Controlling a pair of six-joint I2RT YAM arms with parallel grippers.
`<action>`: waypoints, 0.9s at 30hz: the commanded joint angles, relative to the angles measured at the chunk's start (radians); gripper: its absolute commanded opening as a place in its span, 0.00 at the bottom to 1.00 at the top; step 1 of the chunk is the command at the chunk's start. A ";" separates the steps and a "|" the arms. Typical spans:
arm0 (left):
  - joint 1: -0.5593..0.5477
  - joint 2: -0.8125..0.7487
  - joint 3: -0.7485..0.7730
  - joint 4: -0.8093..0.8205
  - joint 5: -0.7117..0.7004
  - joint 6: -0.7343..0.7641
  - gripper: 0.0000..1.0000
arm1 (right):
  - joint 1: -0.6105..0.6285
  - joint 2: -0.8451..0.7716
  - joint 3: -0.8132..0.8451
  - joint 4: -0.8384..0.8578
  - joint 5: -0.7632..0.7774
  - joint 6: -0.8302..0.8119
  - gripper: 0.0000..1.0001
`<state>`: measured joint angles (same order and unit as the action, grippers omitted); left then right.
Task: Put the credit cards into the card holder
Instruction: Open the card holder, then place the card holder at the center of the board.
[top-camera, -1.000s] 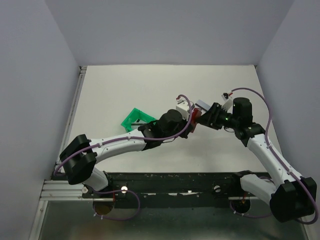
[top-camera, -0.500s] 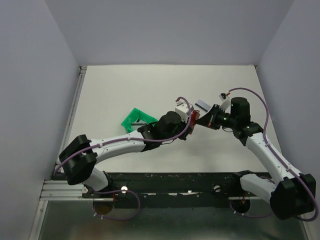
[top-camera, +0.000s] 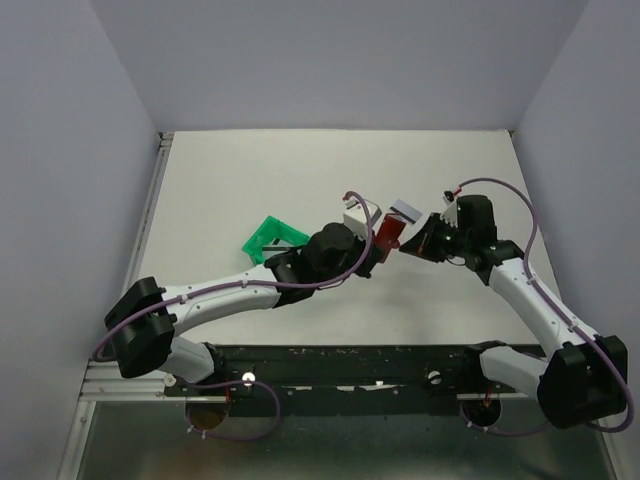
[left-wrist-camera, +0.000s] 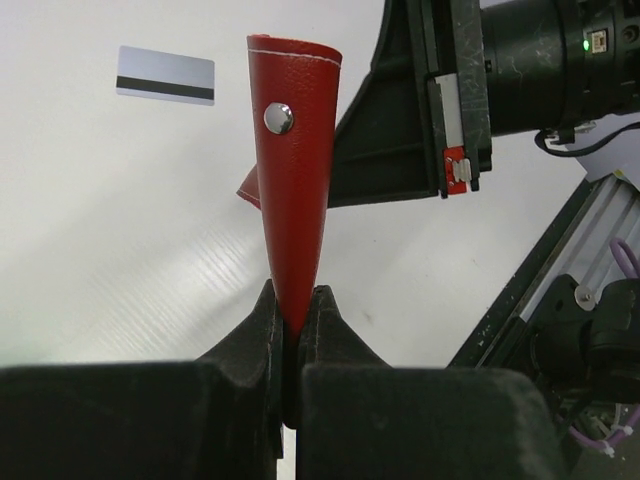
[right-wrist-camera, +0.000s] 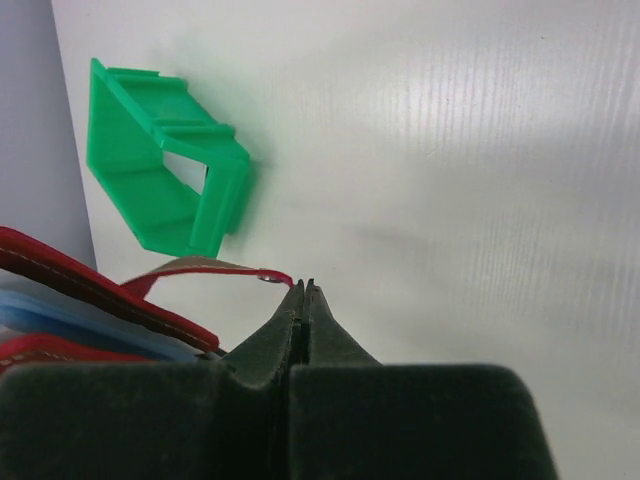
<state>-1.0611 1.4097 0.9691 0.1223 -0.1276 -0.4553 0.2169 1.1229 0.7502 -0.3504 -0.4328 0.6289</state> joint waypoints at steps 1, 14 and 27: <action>-0.002 -0.034 -0.007 0.039 -0.081 0.003 0.00 | -0.001 -0.037 0.012 -0.076 0.091 -0.018 0.02; 0.027 -0.058 -0.004 -0.035 -0.083 -0.016 0.00 | 0.001 -0.279 -0.094 0.111 0.026 -0.073 0.64; 0.029 -0.040 0.003 0.006 0.008 -0.013 0.00 | 0.001 -0.244 -0.094 0.191 -0.078 -0.063 0.67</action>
<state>-1.0340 1.3754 0.9646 0.0944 -0.1802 -0.4641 0.2169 0.8570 0.6666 -0.1982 -0.4641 0.5743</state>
